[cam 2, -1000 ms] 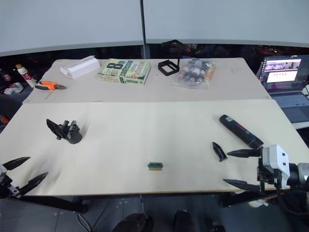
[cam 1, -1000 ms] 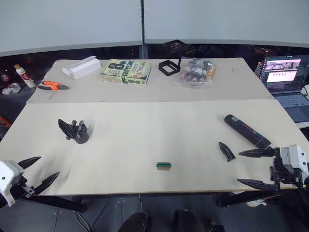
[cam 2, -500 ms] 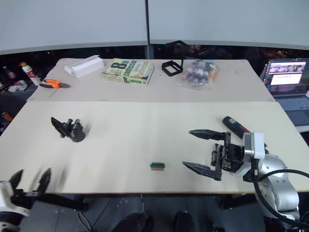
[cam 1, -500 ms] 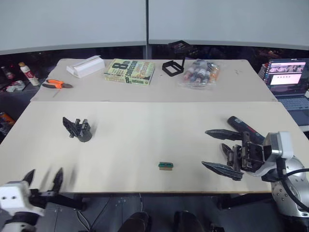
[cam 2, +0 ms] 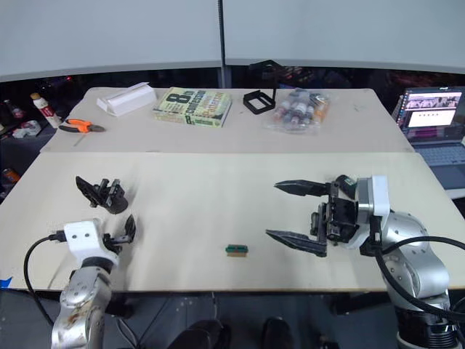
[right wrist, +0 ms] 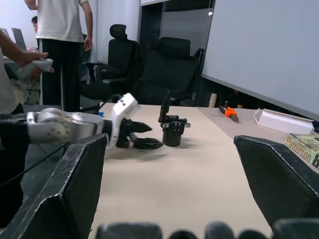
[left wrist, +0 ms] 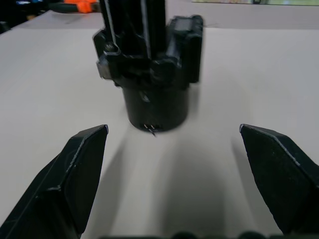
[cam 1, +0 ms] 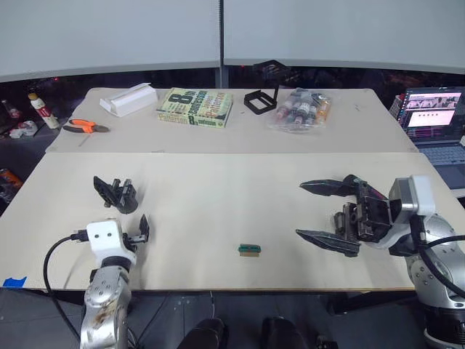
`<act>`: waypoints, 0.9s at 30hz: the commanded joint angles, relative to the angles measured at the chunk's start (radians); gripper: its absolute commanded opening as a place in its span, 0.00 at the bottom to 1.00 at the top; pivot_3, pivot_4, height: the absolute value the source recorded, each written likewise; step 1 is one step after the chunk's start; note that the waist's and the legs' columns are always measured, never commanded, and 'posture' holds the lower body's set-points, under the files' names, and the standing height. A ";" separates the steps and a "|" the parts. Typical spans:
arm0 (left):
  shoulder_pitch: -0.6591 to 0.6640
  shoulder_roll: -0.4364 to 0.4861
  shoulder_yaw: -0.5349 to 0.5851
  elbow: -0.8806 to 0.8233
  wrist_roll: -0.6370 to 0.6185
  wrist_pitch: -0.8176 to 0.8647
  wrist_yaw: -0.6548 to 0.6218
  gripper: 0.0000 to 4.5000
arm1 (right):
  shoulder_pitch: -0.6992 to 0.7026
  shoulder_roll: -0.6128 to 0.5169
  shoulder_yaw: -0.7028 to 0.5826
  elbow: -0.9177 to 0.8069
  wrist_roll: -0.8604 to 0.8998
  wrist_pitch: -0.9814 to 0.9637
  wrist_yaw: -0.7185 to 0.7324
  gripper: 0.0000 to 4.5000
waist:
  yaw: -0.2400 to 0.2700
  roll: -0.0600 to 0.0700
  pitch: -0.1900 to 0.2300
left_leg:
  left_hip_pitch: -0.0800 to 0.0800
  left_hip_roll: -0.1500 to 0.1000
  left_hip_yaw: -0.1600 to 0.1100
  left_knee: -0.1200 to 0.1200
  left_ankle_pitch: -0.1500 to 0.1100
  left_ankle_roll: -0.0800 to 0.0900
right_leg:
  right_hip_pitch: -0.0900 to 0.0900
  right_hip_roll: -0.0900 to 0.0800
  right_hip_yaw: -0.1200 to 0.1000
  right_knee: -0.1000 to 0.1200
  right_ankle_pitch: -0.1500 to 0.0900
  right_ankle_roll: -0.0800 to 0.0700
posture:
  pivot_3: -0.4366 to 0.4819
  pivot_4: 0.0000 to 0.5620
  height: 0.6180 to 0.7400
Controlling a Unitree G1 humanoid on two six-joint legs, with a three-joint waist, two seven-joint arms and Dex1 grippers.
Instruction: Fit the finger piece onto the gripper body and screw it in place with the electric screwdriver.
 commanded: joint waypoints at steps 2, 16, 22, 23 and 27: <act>-0.094 0.014 0.000 0.088 0.036 -0.024 0.058 1.00 | -0.009 -0.003 -0.003 -0.032 0.006 -0.001 -0.014 1.00 | 0.000 0.000 0.000 | 0.000 -0.001 0.000 0.000 0.001 -0.001 | 0.000 0.000 0.000 0.000 0.000 0.000 | 0.48 0.27 1.00; -0.225 0.036 0.016 0.284 0.020 -0.062 0.104 1.00 | 0.039 -0.007 -0.041 -0.001 -0.003 -0.040 0.017 1.00 | -0.001 0.000 0.000 | 0.000 -0.001 0.000 0.000 0.002 -0.003 | 0.000 0.000 0.000 0.000 0.000 0.000 | 0.48 0.27 1.00; -0.234 0.040 0.012 0.294 0.015 -0.066 0.102 0.52 | 0.065 -0.006 -0.055 0.005 -0.005 -0.060 0.033 1.00 | -0.001 0.000 0.000 | 0.000 -0.001 0.000 0.000 0.002 -0.003 | 0.000 0.000 0.000 0.001 0.000 0.000 | 0.48 0.27 1.00; -0.233 0.043 0.012 0.294 0.013 -0.068 0.096 0.52 | 0.071 -0.005 -0.057 0.006 -0.006 -0.065 0.035 1.00 | -0.001 0.000 0.000 | 0.000 -0.001 0.000 0.000 0.002 -0.003 | 0.000 0.000 0.000 0.001 0.000 0.000 | 0.48 0.27 1.00; -0.226 0.101 0.018 0.288 -0.071 -0.175 -0.089 0.52 | 0.096 -0.007 -0.074 0.001 -0.009 -0.079 0.034 1.00 | -0.002 0.000 0.000 | 0.000 -0.001 0.000 0.000 0.002 -0.003 | -0.001 0.000 0.000 0.001 0.000 0.000 | 0.48 0.27 1.00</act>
